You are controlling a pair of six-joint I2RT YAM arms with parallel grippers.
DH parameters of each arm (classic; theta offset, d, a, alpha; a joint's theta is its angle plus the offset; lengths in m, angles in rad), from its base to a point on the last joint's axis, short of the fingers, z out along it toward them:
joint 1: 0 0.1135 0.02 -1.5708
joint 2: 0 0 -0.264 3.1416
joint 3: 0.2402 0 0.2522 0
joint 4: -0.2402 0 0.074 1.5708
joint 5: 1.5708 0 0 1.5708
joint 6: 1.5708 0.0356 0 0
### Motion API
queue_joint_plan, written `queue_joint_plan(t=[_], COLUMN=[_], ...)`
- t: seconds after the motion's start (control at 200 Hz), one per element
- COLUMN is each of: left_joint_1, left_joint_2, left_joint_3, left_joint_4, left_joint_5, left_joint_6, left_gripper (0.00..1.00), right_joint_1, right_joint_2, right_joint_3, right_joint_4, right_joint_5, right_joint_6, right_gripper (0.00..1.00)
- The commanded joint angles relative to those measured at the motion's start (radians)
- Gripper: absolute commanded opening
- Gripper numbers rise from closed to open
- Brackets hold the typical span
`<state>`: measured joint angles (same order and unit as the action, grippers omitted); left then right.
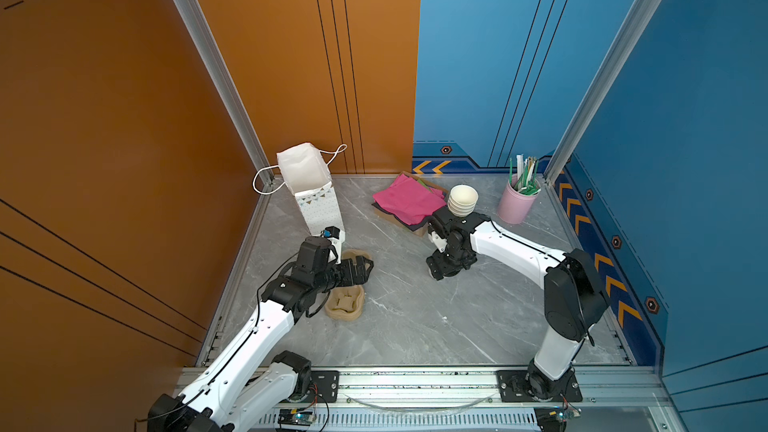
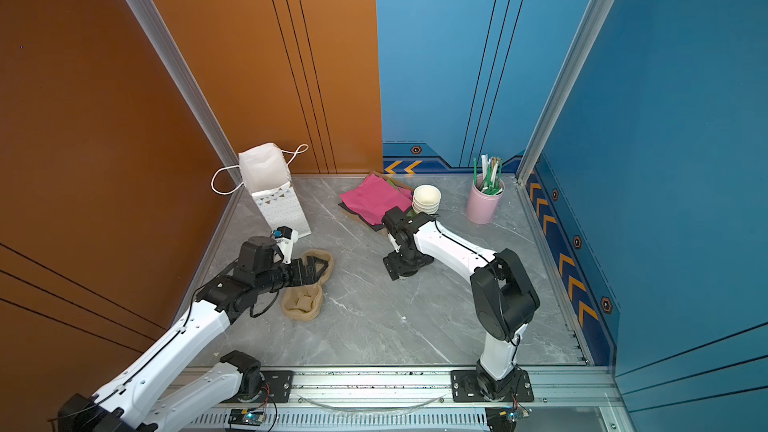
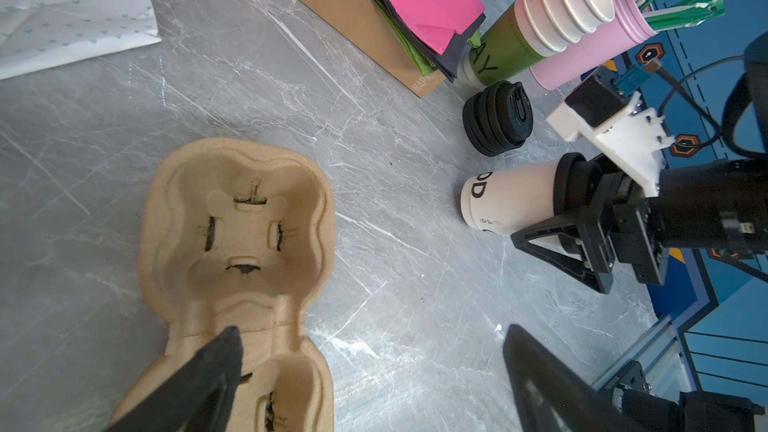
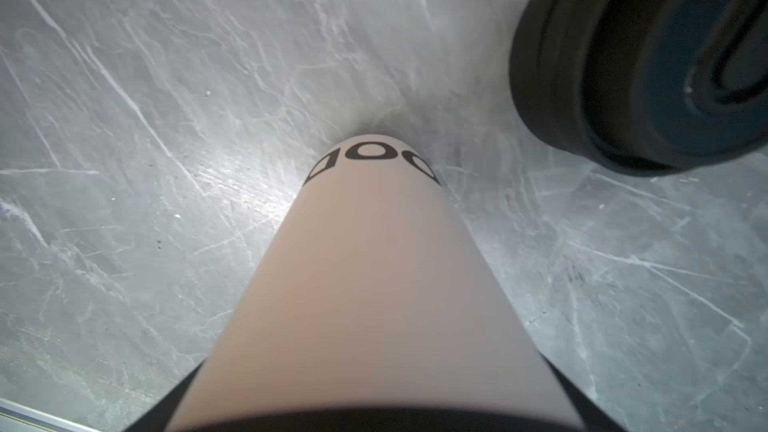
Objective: Pack the takeout coffee
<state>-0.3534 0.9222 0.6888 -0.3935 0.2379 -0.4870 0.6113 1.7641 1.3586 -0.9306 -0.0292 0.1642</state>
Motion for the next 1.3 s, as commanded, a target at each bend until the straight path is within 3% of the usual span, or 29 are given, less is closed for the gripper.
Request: queue_joint_plan(t=[0.0, 0.265, 0.546, 0.966, 1.296], left_joint_1=[0.006, 0.006, 0.005, 0.007, 0.008], left_joint_2=[0.011, 0.022, 0.019, 0.017, 0.017], left_joint_3=[-0.002, 0.0, 0.001, -0.002, -0.01], left_joint_4=[0.004, 0.019, 0.021, 0.021, 0.02], left_joint_5=[-0.009, -0.003, 0.004, 0.005, 0.004], left_joint_6=[-0.001, 0.0, 0.002, 0.004, 0.005], left_gripper=[0.98, 0.98, 0.98, 0.98, 0.98], right_joint_1=[-0.034, -0.2, -0.338, -0.38, -0.38], right_joint_2=[-0.06, -0.19, -0.188, -0.083, -0.038], right_joint_3=[-0.037, -0.135, -0.135, -0.082, -0.031], right_joint_4=[0.006, -0.026, -0.107, -0.177, -0.189], right_joint_5=[-0.012, -0.038, -0.085, -0.078, -0.079], right_joint_6=[-0.003, -0.013, -0.017, -0.046, -0.051], right_gripper=[0.88, 0.88, 0.86, 0.86, 1.0])
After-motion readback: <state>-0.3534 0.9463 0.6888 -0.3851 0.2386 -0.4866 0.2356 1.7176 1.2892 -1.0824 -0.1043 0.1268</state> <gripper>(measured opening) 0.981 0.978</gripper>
